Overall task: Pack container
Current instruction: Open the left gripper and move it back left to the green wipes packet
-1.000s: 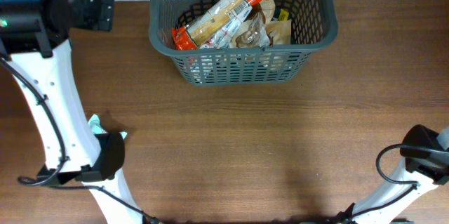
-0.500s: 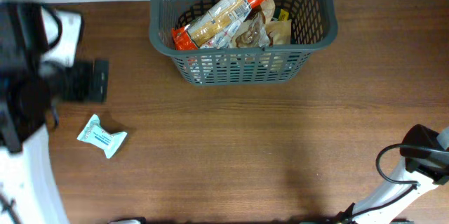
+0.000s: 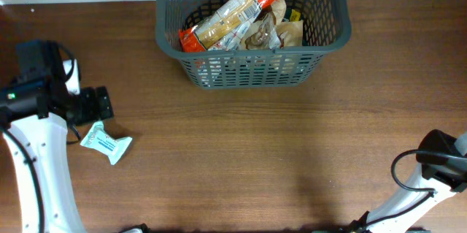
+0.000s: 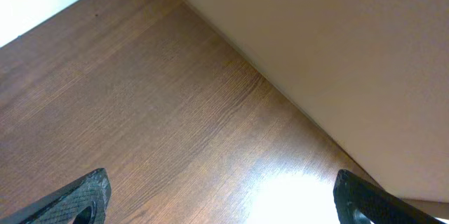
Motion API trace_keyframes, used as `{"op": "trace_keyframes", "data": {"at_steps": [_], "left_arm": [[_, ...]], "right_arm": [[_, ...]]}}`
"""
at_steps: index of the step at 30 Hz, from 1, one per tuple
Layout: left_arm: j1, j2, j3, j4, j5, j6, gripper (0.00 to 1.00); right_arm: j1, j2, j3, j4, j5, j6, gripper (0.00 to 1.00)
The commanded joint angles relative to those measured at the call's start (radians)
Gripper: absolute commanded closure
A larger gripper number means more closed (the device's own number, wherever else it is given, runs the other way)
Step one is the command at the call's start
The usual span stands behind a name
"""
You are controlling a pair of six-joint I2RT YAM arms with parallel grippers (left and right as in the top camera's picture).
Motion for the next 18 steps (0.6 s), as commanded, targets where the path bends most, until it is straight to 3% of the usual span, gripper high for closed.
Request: {"op": "trace_keyframes", "data": {"at_steps": [1, 6, 14, 18], "left_arm": [[0.051, 0.018, -0.093, 0.022, 0.004, -0.159, 0.01], [0.084, 0.049, -0.179, 0.044, 0.003, -0.323, 0.01], [0.084, 0.054, -0.237, 0.205, 0.024, -0.509, 0.01], [0.084, 0.054, -0.238, 0.226, 0.056, -0.515, 0.01]], "right_arm": [[-0.001, -0.031, 0.014, 0.0, 0.012, 0.003, 0.01], [-0.001, -0.031, 0.014, 0.0, 0.012, 0.003, 0.01], [-0.001, -0.031, 0.014, 0.0, 0.012, 0.003, 0.01], [-0.001, -0.031, 0.014, 0.0, 0.012, 0.003, 0.01]]}}
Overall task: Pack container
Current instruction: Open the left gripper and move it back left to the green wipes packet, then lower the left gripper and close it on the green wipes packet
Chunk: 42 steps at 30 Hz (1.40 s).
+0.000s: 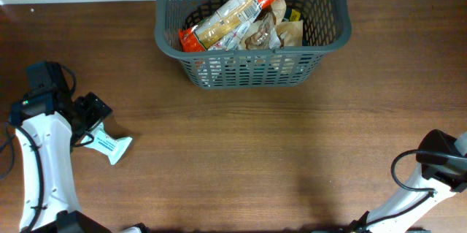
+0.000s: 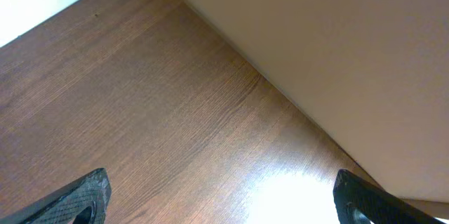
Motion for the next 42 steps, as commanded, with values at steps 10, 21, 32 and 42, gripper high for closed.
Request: {"op": "trace_keyframes", "data": {"at_steps": [10, 21, 32, 42], "left_arm": [[0.005, 0.12, -0.087, 0.021, 0.005, -0.243, 0.01], [0.005, 0.275, -0.143, 0.098, 0.003, -0.274, 0.01], [0.005, 0.278, -0.144, 0.133, -0.052, -0.228, 0.0], [0.008, 0.278, -0.197, 0.193, -0.04, -0.228, 0.0]], "right_arm": [[-0.001, -0.031, 0.014, 0.0, 0.012, 0.003, 0.01], [-0.001, -0.031, 0.014, 0.0, 0.012, 0.003, 0.01], [-0.001, -0.031, 0.014, 0.0, 0.012, 0.003, 0.01], [-0.001, -0.031, 0.014, 0.0, 0.012, 0.003, 0.01]]}}
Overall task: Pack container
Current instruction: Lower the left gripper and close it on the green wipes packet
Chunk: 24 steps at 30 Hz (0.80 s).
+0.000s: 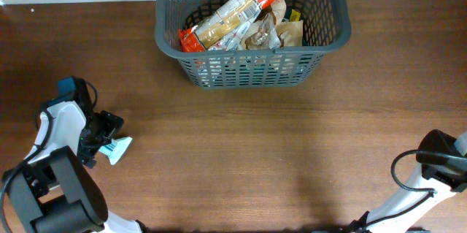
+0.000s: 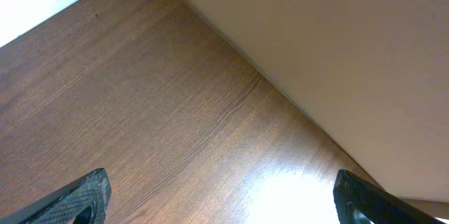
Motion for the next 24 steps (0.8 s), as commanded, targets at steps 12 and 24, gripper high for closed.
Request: {"op": "trace_keyframes", "data": {"at_steps": [12, 24], "left_arm": [[0.008, 0.008, -0.084, 0.116, 0.1, 0.14, 0.0], [0.008, 0.008, -0.084, 0.122, 0.099, 0.141, 0.0]], "right_arm": [[-0.001, -0.031, 0.014, 0.0, 0.012, 0.004, 0.01], [-0.001, -0.031, 0.014, 0.0, 0.012, 0.004, 0.01]]}}
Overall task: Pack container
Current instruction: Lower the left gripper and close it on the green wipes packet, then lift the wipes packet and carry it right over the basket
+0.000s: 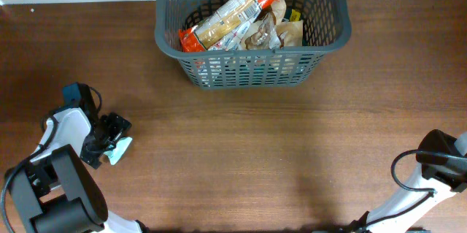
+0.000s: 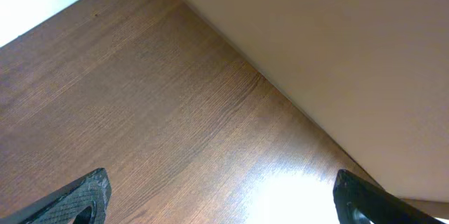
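A grey slatted basket [image 1: 252,72] stands at the back centre of the table. It holds an orange-and-clear snack bag [image 1: 226,15] and other packets. A small pale blue-and-white packet [image 1: 120,150] lies on the wood at the left. My left gripper [image 1: 108,136] is down on its left part and covers most of it; how the jaws stand does not show from above. My right gripper [image 2: 223,194] is open, its two dark fingertips [image 2: 90,190] wide apart over bare wood with nothing between them.
The right arm [image 1: 438,158] sits at the table's front right corner, near the edge. In the right wrist view a pale wall [image 2: 337,55] runs along the table's far edge. Brown table [image 1: 255,153] lies between the packet and the basket.
My left gripper has shifted slightly right and lower onto the pale packet, which now shows less. The right arm has not moved.
My left gripper was above and left of the pale packet. Then it stood closer, at the packet's upper left edge. Then it was over the packet's left end, and now covers most of it. The basket and right arm stayed still.
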Motion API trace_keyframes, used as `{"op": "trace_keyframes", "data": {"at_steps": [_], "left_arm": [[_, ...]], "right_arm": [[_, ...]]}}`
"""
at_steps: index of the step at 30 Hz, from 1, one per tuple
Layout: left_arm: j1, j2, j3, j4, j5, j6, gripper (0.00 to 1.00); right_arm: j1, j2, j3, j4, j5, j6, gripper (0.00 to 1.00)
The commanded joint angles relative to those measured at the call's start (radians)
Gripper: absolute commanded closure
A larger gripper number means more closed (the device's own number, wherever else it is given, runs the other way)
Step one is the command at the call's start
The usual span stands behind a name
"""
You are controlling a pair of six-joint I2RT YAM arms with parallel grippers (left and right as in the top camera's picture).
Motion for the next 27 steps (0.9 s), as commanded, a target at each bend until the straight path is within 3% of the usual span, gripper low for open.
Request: {"op": "trace_keyframes", "data": {"at_steps": [1, 2, 3, 4, 10, 11, 12, 19, 27], "left_arm": [[0.008, 0.007, -0.005, 0.003, 0.014, 0.016, 0.03], [0.008, 0.007, -0.005, 0.003, 0.014, 0.016, 0.07], [0.008, 0.007, -0.005, 0.003, 0.014, 0.016, 0.18], [0.008, 0.007, -0.005, 0.003, 0.014, 0.016, 0.23], [0.008, 0.007, -0.005, 0.003, 0.014, 0.015, 0.74], [0.008, 0.007, -0.005, 0.003, 0.014, 0.015, 0.83], [0.008, 0.007, -0.005, 0.003, 0.014, 0.015, 0.98], [0.006, 0.004, 0.039, 0.002, 0.088, 0.0, 0.98], [-0.03, -0.045, 0.328, -0.036, 0.113, 0.041, 0.98]], "right_arm": [[-0.001, -0.031, 0.014, 0.0, 0.012, 0.004, 0.01], [-0.001, -0.031, 0.014, 0.0, 0.012, 0.004, 0.01], [-0.001, -0.031, 0.014, 0.0, 0.012, 0.004, 0.01], [-0.001, -0.031, 0.014, 0.0, 0.012, 0.004, 0.01], [-0.001, -0.031, 0.014, 0.0, 0.012, 0.004, 0.01], [-0.001, -0.031, 0.014, 0.0, 0.012, 0.004, 0.01], [-0.001, -0.031, 0.014, 0.0, 0.012, 0.004, 0.01], [-0.001, -0.031, 0.014, 0.0, 0.012, 0.004, 0.01], [-0.001, -0.031, 0.014, 0.0, 0.012, 0.004, 0.01]]}}
